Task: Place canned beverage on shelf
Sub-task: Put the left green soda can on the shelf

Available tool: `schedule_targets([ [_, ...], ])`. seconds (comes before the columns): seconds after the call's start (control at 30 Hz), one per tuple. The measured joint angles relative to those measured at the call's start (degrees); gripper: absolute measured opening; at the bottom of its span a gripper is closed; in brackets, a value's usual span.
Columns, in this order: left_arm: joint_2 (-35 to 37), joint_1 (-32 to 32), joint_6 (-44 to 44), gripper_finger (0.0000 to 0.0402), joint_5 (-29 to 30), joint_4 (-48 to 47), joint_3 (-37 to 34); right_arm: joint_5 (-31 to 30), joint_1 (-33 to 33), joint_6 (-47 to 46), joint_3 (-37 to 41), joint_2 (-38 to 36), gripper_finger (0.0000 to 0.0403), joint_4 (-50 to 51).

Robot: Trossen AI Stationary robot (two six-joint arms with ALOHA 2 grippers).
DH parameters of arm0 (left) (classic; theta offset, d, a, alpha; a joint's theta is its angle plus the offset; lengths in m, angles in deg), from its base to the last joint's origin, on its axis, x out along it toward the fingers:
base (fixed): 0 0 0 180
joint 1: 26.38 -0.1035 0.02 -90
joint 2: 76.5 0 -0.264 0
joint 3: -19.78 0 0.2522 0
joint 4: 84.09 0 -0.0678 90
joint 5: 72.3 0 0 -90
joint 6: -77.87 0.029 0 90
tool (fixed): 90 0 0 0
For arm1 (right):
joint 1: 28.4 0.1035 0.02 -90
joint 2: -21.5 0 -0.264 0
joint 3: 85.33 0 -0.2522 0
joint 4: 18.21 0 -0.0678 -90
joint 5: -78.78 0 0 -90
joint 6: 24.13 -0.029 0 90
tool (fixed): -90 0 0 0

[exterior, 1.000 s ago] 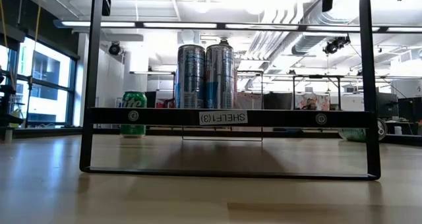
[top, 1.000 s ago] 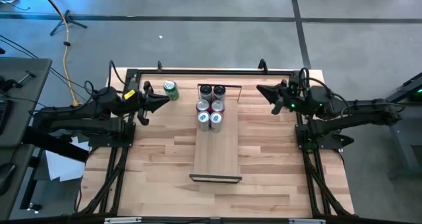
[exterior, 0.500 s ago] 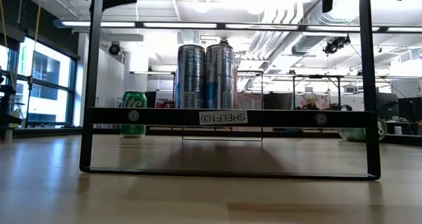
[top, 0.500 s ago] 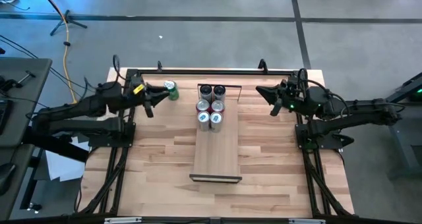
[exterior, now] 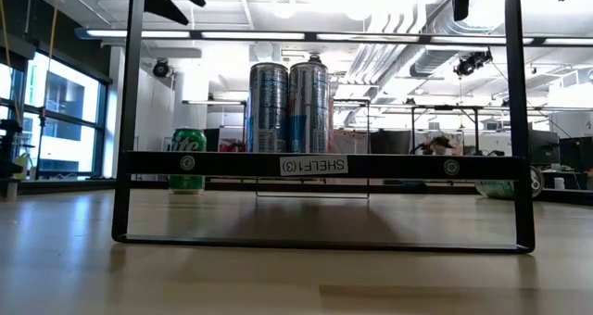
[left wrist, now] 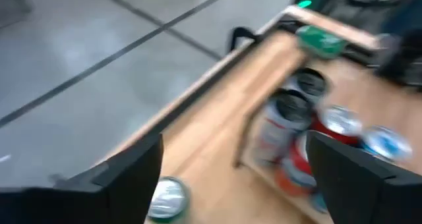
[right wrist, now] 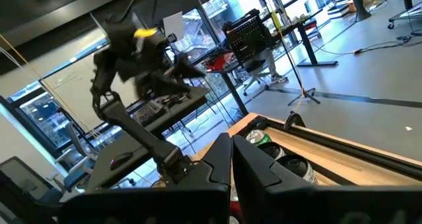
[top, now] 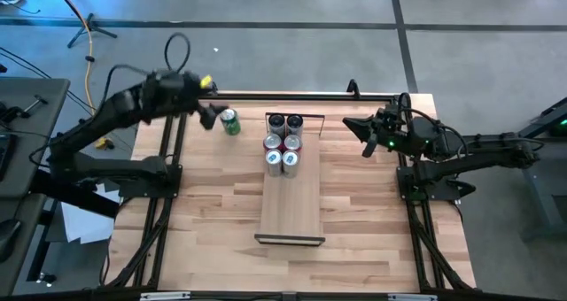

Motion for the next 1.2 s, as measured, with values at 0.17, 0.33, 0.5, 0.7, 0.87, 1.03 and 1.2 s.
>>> schedule_targets([
  [0.17, -12.18, -10.55, 1.16, 0.035, -2.94, -8.57, 11.68, 0.32, 0.0, -2.11, 0.0, 0.0, 0.0, 0.22],
  [0.33, -22.92, -17.11, 3.25, 0.0351, -4.73, -13.8, 15.3, 0.57, 0.02, -3.93, 0.0, 0.0, 0.0, 1.45],
  [0.5, -29.14, -19.6, 3.5, 0.0351, -9.89, -17.08, 12.69, 2.6, 0.02, -5.16, 0.0, 0.0, 0.0, 2.8],
  [0.7, -31.74, -19.73, 2.16, 0.0351, -10.78, -14.95, 6.39, 2.9, 0.02, -5.11, -0.02, 0.96, 0.0, 2.93],
  [0.87, -31.82, -19.87, 1.08, 0.0351, -13.19, -10.13, 1.87, 2.9, 0.02, -5.15, -0.02, 3.14, 0.0, 3.08],
  [1.03, -31.91, -19.81, 1.04, 0.0351, -14.92, -8.37, -0.32, 2.99, 0.02, -5.25, -0.02, 5.53, 0.0, 3.07],
  [1.2, -33.07, -19.37, 1.07, 0.0351, -13.44, -8.1, -1.51, 4.9, 0.02, -7.57, -0.02, 7.26, 0.0, 2.99],
])
